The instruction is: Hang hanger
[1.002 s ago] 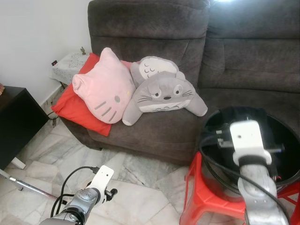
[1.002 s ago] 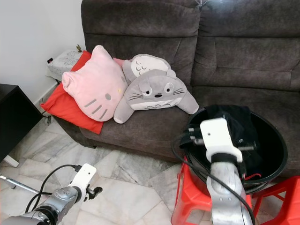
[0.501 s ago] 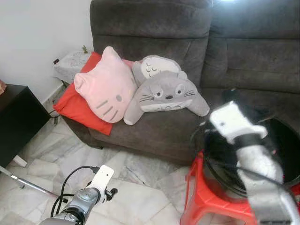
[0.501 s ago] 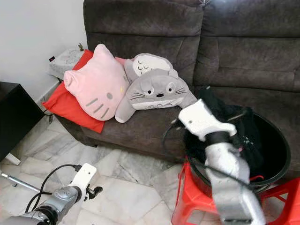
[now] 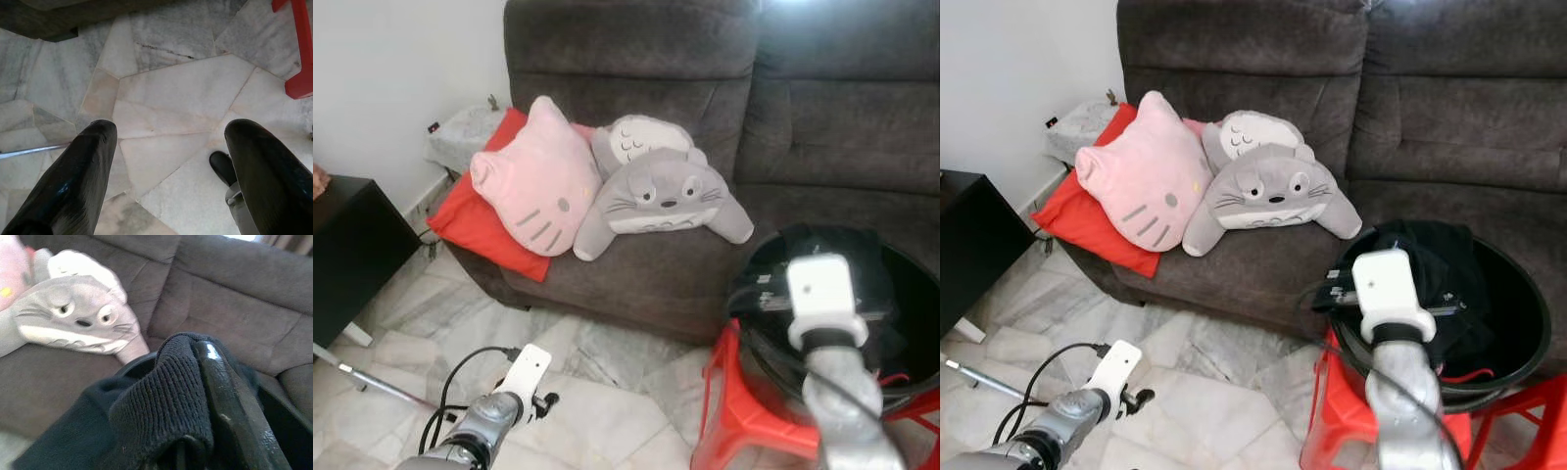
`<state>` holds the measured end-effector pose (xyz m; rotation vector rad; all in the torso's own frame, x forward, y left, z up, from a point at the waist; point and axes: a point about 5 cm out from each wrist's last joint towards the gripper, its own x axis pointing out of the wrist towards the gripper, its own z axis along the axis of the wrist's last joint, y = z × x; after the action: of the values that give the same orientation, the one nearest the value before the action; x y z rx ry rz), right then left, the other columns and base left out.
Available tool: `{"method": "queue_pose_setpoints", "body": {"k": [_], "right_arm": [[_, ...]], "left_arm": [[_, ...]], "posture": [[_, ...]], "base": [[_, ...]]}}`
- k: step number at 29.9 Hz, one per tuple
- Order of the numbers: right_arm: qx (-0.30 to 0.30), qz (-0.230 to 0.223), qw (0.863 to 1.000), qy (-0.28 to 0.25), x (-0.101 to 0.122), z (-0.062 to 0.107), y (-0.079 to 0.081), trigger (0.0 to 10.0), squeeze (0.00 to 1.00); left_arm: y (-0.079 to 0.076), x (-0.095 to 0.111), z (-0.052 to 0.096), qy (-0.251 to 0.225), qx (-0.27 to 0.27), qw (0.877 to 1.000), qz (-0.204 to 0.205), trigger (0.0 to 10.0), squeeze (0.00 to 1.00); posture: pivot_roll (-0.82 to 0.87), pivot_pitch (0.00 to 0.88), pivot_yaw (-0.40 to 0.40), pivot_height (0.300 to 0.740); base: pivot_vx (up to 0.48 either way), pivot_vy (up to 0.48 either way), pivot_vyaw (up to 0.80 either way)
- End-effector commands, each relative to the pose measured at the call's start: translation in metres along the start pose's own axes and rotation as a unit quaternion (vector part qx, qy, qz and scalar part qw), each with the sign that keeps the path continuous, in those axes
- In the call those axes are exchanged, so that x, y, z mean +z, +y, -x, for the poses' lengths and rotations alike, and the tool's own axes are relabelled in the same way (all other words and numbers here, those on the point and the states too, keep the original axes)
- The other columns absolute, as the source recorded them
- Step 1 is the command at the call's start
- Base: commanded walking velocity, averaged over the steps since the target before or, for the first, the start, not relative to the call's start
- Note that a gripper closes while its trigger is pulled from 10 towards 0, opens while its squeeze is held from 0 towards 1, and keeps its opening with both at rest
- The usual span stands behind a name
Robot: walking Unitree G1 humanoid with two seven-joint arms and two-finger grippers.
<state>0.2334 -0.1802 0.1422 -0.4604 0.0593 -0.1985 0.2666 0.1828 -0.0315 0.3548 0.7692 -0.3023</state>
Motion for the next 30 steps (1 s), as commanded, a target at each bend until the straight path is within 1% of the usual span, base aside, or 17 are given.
{"method": "queue_pose_setpoints", "body": {"k": [1, 4, 6, 8, 9, 10, 11, 16, 19, 20, 21, 23, 24, 26, 28, 29, 30], "right_arm": [[0.004, 0.005, 1.0, -0.008, 0.003, 0.005, -0.001, 10.0, 0.0], [0.006, 0.024, 1.0, -0.007, 0.001, 0.008, -0.003, 10.0, 0.0], [0.005, 0.109, 0.994, -0.017, 0.001, 0.008, -0.009, 10.0, 0.0], [0.01, 0.137, 0.99, -0.022, 0.001, 0.008, -0.01, 10.0, 0.0], [0.023, 0.206, 0.978, -0.039, 0.003, 0.008, -0.01, 10.0, 0.0], [0.023, 0.206, 0.978, -0.039, 0.003, 0.008, -0.01, 10.0, 0.0], [0.034, 0.24, 0.969, -0.047, 0.003, 0.009, -0.011, 10.0, 0.0], [0.028, 0.279, 0.958, -0.062, 0.007, 0.008, -0.016, 10.0, 0.0], [0.072, 0.308, 0.943, -0.105, 0.008, 0.008, -0.007, 10.0, 0.0], [0.072, 0.308, 0.943, -0.105, 0.008, 0.008, -0.007, 10.0, 0.0], [0.096, 0.27, 0.948, -0.136, 0.015, 0.01, 0.0, 10.0, 0.0], [0.1, 0.225, 0.959, -0.138, 0.018, 0.011, 0.002, 10.0, 0.0], [0.115, 0.162, 0.97, -0.142, 0.022, 0.013, 0.005, 10.0, 0.0], [0.133, 0.089, 0.977, -0.14, 0.026, 0.015, 0.007, 10.0, 0.0], [0.163, 0.024, 0.978, -0.127, 0.025, 0.016, 0.008, 10.0, 0.0], [0.163, 0.024, 0.978, -0.127, 0.025, 0.016, 0.008, 10.0, 0.0], [0.203, -0.003, 0.973, -0.115, 0.023, 0.02, 0.013, 10.0, 0.0]], "left_arm": [[0.004, -0.006, 0.002, 0.005, 0.006, 1.0, -0.002, 10.0, 0.0], [0.005, -0.006, 0.002, 0.006, 0.006, 1.0, -0.002, 10.0, 0.0], [0.005, -0.006, 0.002, 0.007, 0.007, 1.0, -0.004, 10.0, 0.0], [0.005, -0.007, 0.002, 0.006, 0.007, 1.0, -0.004, 10.0, 0.0], [0.005, -0.007, 0.002, 0.006, 0.008, 1.0, -0.002, 10.0, 0.0], [0.005, -0.007, 0.002, 0.006, 0.008, 1.0, -0.002, 10.0, 0.0], [0.004, -0.007, 0.002, 0.005, 0.008, 1.0, -0.001, 10.0, 0.0], [0.003, -0.007, 0.002, 0.005, 0.007, 1.0, 0.0, 10.0, 0.0], [0.002, -0.006, 0.001, 0.003, 0.006, 1.0, 0.004, 10.0, 0.0], [0.002, -0.006, 0.001, 0.003, 0.006, 1.0, 0.004, 10.0, 0.0], [0.001, -0.005, 0.001, 0.001, 0.009, 1.0, 0.008, 10.0, 0.0], [0.002, -0.005, 0.001, 0.0, 0.009, 1.0, 0.01, 10.0, 0.0], [0.002, -0.004, 0.001, 0.0, 0.01, 1.0, 0.01, 10.0, 0.0], [0.002, -0.004, 0.001, 0.0, 0.01, 1.0, 0.011, 10.0, 0.0], [0.003, -0.004, 0.001, -0.001, 0.011, 1.0, 0.011, 10.0, 0.0], [0.003, -0.004, 0.001, -0.001, 0.011, 1.0, 0.011, 10.0, 0.0], [0.003, -0.003, 0.001, -0.001, 0.011, 1.0, 0.011, 10.0, 0.0]], "posture": [[-0.26, 0.0, 0.116, 0.74], [-0.26, 0.0, 0.114, 0.74], [-0.27, 0.0, 0.113, 0.74], [-0.26, 0.0, 0.1, 0.74], [-0.26, 0.0, 0.094, 0.74], [-0.26, 0.0, 0.094, 0.74], [-0.26, 0.0, 0.089, 0.74], [-0.26, 0.0, 0.081, 0.74], [-0.25, 0.0, 0.078, 0.74], [-0.25, 0.0, 0.078, 0.74], [-0.25, 0.0, 0.078, 0.74], [-0.25, 0.0, 0.079, 0.74], [-0.25, 0.0, 0.081, 0.74], [-0.25, 0.0, 0.082, 0.74], [-0.25, 0.0, 0.085, 0.74], [-0.25, 0.0, 0.085, 0.74], [-0.25, 0.0, 0.087, 0.74]], "base": [[0.0, 0.0, 0.0], [0.0, 0.0, 0.0], [0.0, 0.0, 0.0], [0.0, 0.0, 0.0], [0.0, 0.0, 0.0], [0.0, 0.0, 0.0], [0.0, 0.0, 0.0], [0.0, 0.0, 0.0], [0.0, 0.0, 0.0], [0.0, 0.0, 0.0], [0.0, 0.0, 0.0], [0.0, 0.0, 0.0], [0.0, 0.0, 0.0], [0.0, 0.0, 0.0], [0.0, 0.0, 0.0], [0.0, 0.0, 0.0], [0.0, 0.0, 0.0]]}}
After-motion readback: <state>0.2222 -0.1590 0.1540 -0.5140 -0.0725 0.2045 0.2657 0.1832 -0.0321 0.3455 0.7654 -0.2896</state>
